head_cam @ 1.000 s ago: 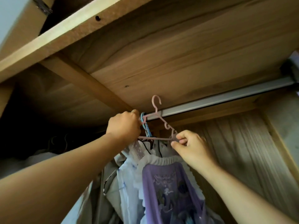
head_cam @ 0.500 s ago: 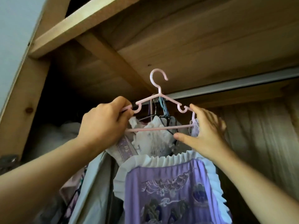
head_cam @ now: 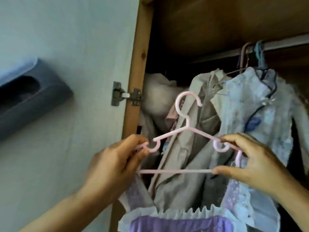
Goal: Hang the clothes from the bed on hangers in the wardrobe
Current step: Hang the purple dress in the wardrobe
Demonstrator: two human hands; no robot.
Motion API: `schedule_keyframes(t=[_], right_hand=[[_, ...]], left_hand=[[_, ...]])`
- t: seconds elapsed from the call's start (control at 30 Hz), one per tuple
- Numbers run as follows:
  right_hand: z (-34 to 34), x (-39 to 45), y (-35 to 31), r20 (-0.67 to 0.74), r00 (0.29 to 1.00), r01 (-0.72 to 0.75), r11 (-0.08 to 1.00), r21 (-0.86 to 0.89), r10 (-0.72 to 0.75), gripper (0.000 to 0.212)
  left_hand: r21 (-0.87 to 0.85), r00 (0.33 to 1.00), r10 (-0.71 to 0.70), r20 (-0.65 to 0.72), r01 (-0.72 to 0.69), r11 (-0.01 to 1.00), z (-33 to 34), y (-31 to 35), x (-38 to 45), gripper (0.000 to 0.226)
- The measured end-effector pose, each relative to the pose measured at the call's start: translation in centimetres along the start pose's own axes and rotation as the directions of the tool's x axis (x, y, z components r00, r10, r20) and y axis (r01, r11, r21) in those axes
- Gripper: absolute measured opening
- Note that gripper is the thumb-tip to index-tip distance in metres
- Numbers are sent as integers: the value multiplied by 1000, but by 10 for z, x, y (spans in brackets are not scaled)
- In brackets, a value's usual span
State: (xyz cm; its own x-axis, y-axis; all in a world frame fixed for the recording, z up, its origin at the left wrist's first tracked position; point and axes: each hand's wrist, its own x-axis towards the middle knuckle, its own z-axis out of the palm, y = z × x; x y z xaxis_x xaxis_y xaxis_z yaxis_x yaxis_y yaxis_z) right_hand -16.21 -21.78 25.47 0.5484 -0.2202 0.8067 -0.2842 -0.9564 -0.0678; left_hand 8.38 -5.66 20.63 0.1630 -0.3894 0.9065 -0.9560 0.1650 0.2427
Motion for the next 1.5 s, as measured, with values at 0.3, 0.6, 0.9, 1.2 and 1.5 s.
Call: schedule_keyframes(t=[0.3, 0.6, 0.9, 1.2, 1.5], right_hand=[[109, -78, -141, 236, 970, -90, 992, 86, 68, 53], [221, -123, -274, 163, 943, 263, 950, 169, -290, 57], [346, -109, -400, 49, 880, 377, 758, 533, -472, 61], [440, -49, -547, -158, 783, 479, 422, 770, -602, 69], [506, 42, -691, -252, 720, 498, 230, 836, -646, 74]], left_hand=[[238, 986, -146, 80, 123, 963, -126, -48, -166, 20], [324, 926, -376, 25, 348, 880, -266, -82, -295, 17], [538, 826, -515, -228, 548, 641, -389, -110, -362, 27], [592, 654, -457, -602, 750, 294, -480, -105, -392, 18], [571, 595, -263, -760, 804, 167, -573, -160, -385, 24]])
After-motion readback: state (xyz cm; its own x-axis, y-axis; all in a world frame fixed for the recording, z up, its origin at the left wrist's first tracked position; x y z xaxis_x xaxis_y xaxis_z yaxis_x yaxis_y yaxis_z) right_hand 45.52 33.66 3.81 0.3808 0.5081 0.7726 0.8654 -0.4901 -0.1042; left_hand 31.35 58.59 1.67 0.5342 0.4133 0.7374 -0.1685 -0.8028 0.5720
